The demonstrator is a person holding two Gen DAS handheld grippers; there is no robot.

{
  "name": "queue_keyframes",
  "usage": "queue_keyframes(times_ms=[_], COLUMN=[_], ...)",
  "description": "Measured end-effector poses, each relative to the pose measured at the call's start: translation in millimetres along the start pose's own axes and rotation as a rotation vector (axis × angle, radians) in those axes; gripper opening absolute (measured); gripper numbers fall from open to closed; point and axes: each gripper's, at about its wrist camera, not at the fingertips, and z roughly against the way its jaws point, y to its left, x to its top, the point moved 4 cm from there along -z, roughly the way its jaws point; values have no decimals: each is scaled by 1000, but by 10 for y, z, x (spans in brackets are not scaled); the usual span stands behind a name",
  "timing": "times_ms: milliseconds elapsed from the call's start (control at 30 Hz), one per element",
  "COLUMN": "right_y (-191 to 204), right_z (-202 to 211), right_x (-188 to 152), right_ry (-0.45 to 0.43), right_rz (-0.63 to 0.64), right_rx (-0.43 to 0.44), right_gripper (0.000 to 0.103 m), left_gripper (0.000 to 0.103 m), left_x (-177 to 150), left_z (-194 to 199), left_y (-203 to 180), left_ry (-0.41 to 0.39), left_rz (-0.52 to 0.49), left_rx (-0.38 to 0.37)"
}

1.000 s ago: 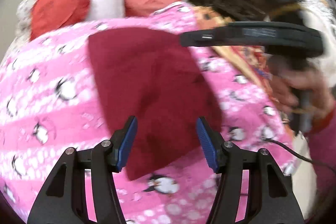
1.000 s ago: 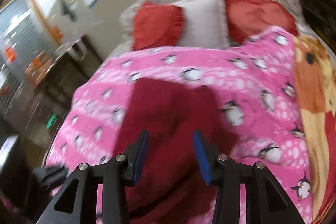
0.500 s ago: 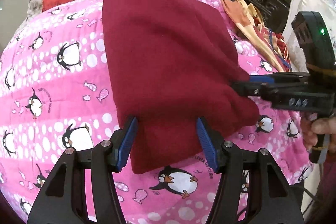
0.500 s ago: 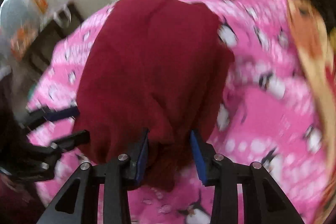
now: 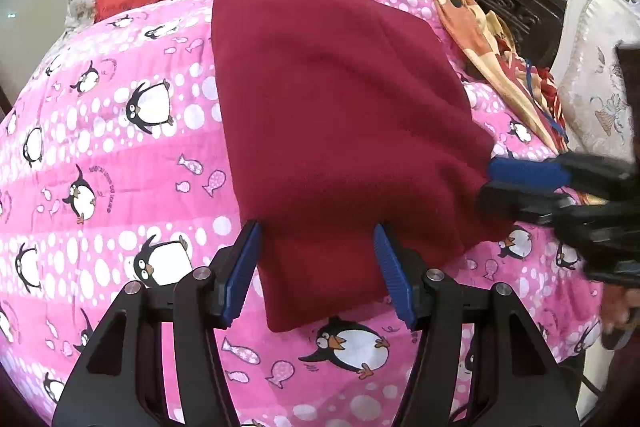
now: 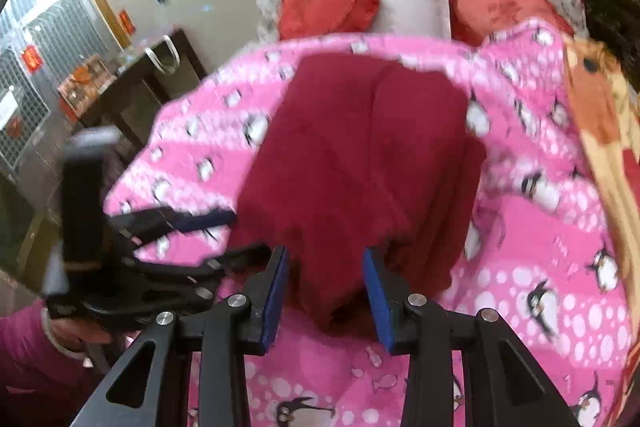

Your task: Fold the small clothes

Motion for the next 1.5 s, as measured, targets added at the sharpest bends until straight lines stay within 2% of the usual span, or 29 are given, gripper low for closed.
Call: queue_keyframes(times_ms=[100, 267, 367, 467, 500, 533, 600, 733, 833, 900, 967, 1167, 1200, 1233, 1267, 1333, 1433, 1500], right_y=[-224, -330, -304, -407, -500, -565, -744, -986, -1096, -1123, -1110, -1032, -1009, -988, -963, -926, -854, -808], right_z=[-169, -157, 75, 290, 319, 302, 138, -312, -482, -564, -621, -681, -683, -682, -683, -635, -511, -409], right_x=[-96, -130, -71, 41, 97, 122, 211, 337, 388, 416, 440, 474, 477, 487, 498, 498, 496, 497], right_ry=[37, 31, -28, -134, -175, -192, -185, -110, -125, -130, -128, -123, -127, -133, -139, -156, -175, -181], right_rz=[-29, -80, -103, -159, -204, -238, -321, -410, -437, -442, -440, -407, -398, -391, -390, -393, -401, -411], right_rx=[-69, -22, 68, 103, 119, 127, 149, 170, 194, 214, 245, 265, 270, 282, 298, 273, 268, 295], right_gripper=[36, 36, 42, 62, 77, 85, 86, 86, 87, 89, 90, 90, 86, 67, 61, 53, 47, 45], left_gripper=[58, 58, 58, 60, 60, 60, 60, 60, 69, 71, 73, 81, 81, 80, 77, 68, 52, 47], left_x=[2, 10, 82, 210, 253, 296, 365, 469, 514, 539, 557, 629, 633, 636, 641, 648, 644, 635], left_z=[-13, -7, 114, 184, 161, 121, 26, -170, -242, -318, -403, -537, -551, -558, -559, -538, -401, -263], left_y=[-10, 3, 106, 315, 384, 450, 540, 582, 550, 534, 522, 496, 491, 487, 474, 448, 453, 465], left_ry=[2, -1, -51, -98, -98, -93, -81, -45, -47, -43, -31, -29, -29, -28, -31, -37, -42, -44], left_rz=[-9, -11, 28, 108, 137, 167, 213, 255, 240, 239, 237, 257, 263, 264, 261, 260, 251, 245], left_rx=[0, 2, -38, -100, -115, -128, -154, -215, -220, -229, -232, -253, -259, -260, -256, -264, -268, -274])
